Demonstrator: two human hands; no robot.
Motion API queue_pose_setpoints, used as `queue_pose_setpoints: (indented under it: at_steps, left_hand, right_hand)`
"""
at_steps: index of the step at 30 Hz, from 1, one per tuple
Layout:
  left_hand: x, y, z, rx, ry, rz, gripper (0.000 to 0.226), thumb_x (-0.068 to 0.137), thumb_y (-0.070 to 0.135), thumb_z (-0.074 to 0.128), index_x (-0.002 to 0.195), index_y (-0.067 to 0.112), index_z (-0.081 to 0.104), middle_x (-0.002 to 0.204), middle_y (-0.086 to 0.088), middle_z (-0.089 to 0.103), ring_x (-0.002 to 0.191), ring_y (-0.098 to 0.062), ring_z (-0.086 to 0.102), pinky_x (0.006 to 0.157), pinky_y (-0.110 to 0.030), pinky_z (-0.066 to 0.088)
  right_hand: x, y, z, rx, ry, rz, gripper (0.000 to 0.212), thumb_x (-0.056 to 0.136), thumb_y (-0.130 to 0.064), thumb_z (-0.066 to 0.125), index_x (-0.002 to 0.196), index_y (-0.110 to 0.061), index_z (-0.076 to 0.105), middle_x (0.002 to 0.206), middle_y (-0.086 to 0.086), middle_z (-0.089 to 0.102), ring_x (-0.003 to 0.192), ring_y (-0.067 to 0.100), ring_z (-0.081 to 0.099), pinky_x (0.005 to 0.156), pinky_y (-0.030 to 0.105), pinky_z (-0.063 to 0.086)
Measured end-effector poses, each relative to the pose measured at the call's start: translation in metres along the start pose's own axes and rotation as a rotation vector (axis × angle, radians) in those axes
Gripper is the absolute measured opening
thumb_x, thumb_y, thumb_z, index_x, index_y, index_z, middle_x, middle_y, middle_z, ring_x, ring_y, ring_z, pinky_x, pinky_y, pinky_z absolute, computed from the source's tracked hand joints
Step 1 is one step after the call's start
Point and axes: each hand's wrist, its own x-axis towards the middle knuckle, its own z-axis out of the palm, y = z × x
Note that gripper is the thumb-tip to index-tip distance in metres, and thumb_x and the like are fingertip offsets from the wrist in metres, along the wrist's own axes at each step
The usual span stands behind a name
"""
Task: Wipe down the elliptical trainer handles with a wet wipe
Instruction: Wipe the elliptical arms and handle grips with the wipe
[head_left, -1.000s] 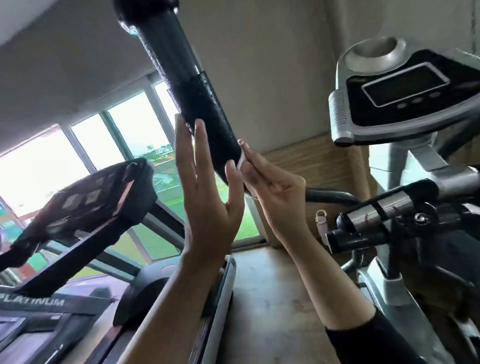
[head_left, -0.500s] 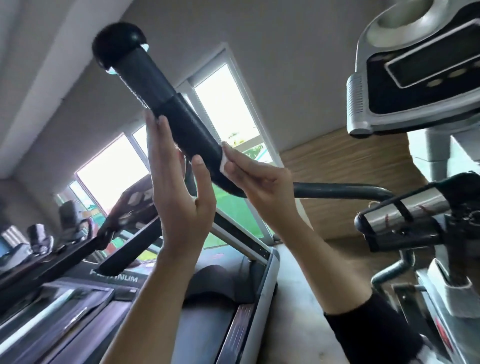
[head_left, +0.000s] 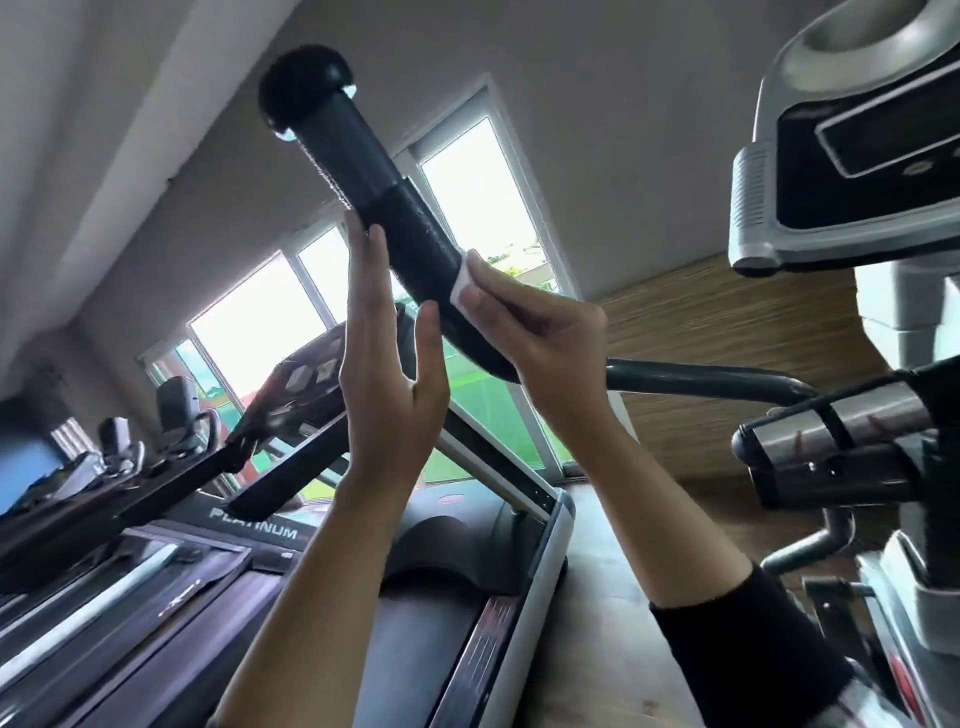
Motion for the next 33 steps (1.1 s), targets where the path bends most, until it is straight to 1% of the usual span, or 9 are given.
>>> queue_pose_setpoints:
  at_steps: [4,7,9,12,17,21,27,30,33]
  left_hand:
    - [0.0,-0.004,-0.001,-0.02,0.004,-0.022,0.056,0.101,0.025,0.043,0.149,0.0,0.025,0.159,-0.013,0.018,0.148,-0.015,0.017,0.113,-0.05,0.035]
    - [0.0,-0.007,0.001,-0.059,0.012,-0.017,0.056,0.101,0.022,0.046,0.15,0.005,0.023,0.159,-0.014,0.02,0.148,-0.015,0.018,0.114,-0.052,0.033]
    - [0.001,-0.01,0.002,-0.085,0.019,-0.015,0.056,0.1,0.015,0.048,0.149,0.009,0.02,0.159,-0.016,0.021,0.148,-0.02,0.019,0.113,-0.056,0.032]
    - [0.0,-0.014,0.004,-0.1,0.027,-0.008,0.056,0.1,0.011,0.05,0.147,0.008,0.021,0.158,-0.018,0.023,0.148,-0.018,0.019,0.114,-0.055,0.031]
    - [0.002,-0.019,0.003,-0.138,0.011,0.028,0.058,0.1,0.006,0.05,0.149,0.008,0.019,0.159,-0.016,0.018,0.149,-0.018,0.017,0.114,-0.056,0.03]
    - [0.003,-0.022,0.005,-0.193,0.005,0.021,0.059,0.1,0.004,0.05,0.147,0.015,0.017,0.16,-0.016,0.016,0.149,-0.018,0.016,0.118,-0.051,0.026]
    - [0.002,-0.028,0.004,-0.257,0.004,0.072,0.054,0.099,0.001,0.049,0.147,0.001,0.024,0.157,-0.022,0.019,0.148,-0.018,0.016,0.116,-0.053,0.028]
    - [0.003,-0.029,0.004,-0.284,-0.006,0.061,0.054,0.098,0.001,0.05,0.146,-0.005,0.026,0.156,-0.023,0.022,0.147,-0.023,0.02,0.115,-0.053,0.031]
    - [0.004,-0.031,0.004,-0.306,0.011,0.082,0.054,0.096,-0.002,0.052,0.144,-0.008,0.027,0.155,-0.024,0.024,0.146,-0.02,0.022,0.114,-0.052,0.032]
  right_hand:
    - [-0.012,0.001,-0.006,-0.049,0.035,0.021,0.03,0.08,-0.008,0.07,0.11,-0.009,0.064,0.09,-0.004,0.071,0.082,0.025,0.07,0.069,0.021,0.057]
    - [-0.001,-0.009,0.007,-0.079,0.03,-0.021,0.03,0.08,-0.009,0.07,0.109,-0.012,0.063,0.084,-0.008,0.07,0.075,0.01,0.071,0.064,0.015,0.055]
    - [0.009,-0.015,0.016,-0.147,0.015,-0.1,0.029,0.081,-0.01,0.07,0.109,-0.014,0.063,0.078,-0.001,0.072,0.061,0.002,0.066,0.054,0.01,0.049]
    - [0.012,-0.014,0.015,-0.214,-0.024,-0.122,0.027,0.085,-0.014,0.067,0.112,-0.013,0.065,0.067,0.012,0.07,0.047,0.008,0.056,0.046,0.013,0.043]
    - [-0.005,-0.007,0.004,-0.234,-0.074,-0.169,0.031,0.087,-0.011,0.062,0.118,-0.004,0.06,0.086,0.004,0.072,0.064,-0.011,0.059,0.063,0.007,0.049]
    - [0.011,-0.014,0.017,-0.32,-0.047,-0.216,0.028,0.088,-0.018,0.062,0.112,-0.004,0.066,0.091,0.003,0.074,0.061,-0.006,0.062,0.054,0.014,0.051]
    - [0.005,-0.017,0.02,-0.389,0.001,-0.265,0.029,0.086,-0.021,0.065,0.114,-0.015,0.062,0.091,-0.005,0.074,0.066,0.011,0.07,0.053,0.026,0.057]
    - [-0.009,-0.009,0.013,-0.39,0.016,-0.277,0.029,0.085,-0.008,0.066,0.114,-0.007,0.061,0.105,-0.001,0.069,0.088,0.006,0.07,0.071,0.018,0.057]
    - [-0.001,-0.012,0.022,-0.43,0.054,-0.281,0.029,0.085,-0.006,0.067,0.113,-0.005,0.06,0.109,0.002,0.066,0.092,0.0,0.067,0.075,0.012,0.053]
